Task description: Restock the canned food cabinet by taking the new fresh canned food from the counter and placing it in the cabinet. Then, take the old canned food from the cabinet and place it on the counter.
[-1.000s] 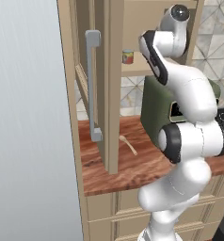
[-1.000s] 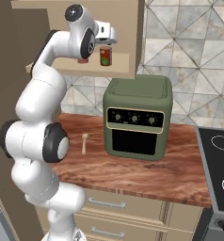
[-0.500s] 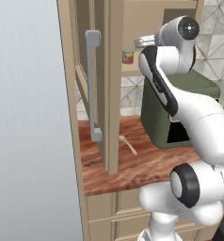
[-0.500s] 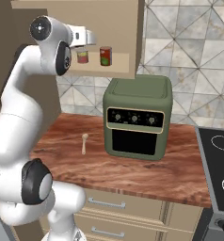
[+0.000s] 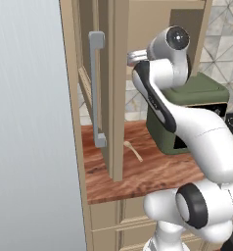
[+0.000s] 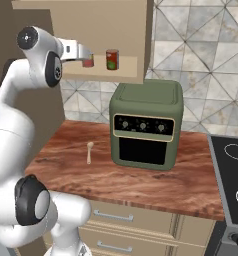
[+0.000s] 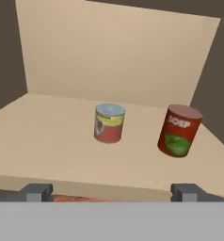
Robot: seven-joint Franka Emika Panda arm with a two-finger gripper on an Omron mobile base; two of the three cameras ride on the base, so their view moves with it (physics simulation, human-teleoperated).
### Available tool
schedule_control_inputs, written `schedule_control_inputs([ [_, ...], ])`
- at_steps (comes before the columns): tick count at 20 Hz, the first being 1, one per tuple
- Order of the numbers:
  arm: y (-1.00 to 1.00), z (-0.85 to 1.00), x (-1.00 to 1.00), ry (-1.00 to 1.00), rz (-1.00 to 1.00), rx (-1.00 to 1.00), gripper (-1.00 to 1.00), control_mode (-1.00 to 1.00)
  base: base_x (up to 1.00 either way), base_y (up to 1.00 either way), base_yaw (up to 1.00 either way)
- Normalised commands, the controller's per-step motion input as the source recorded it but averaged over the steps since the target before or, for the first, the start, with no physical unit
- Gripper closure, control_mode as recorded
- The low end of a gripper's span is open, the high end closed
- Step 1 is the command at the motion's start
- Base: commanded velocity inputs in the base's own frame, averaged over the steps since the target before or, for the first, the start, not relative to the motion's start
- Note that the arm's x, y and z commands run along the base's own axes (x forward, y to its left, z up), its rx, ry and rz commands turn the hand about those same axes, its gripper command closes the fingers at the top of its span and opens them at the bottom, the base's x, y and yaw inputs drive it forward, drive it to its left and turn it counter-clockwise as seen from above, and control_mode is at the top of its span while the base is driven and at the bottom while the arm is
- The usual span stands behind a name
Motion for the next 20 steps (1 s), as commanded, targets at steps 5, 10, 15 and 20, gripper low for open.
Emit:
schedule_control_inputs([
  [5, 0.01, -0.23, 0.56, 0.14, 0.00, 0.00, -1.00, -1.00, 0.00, 0.00, 0.00],
  [10, 0.00, -0.27, 0.41, 0.07, -0.02, 0.00, -1.00, -1.00, 0.00, 0.00, 0.00],
  [15, 0.00, -0.17, 0.33, 0.00, -0.02, 0.01, -1.00, -1.00, 0.00, 0.00, 0.00],
  [20, 0.00, -0.16, 0.24, 0.00, -0.01, 0.06, -1.00, -1.00, 0.00, 0.00, 0.00],
])
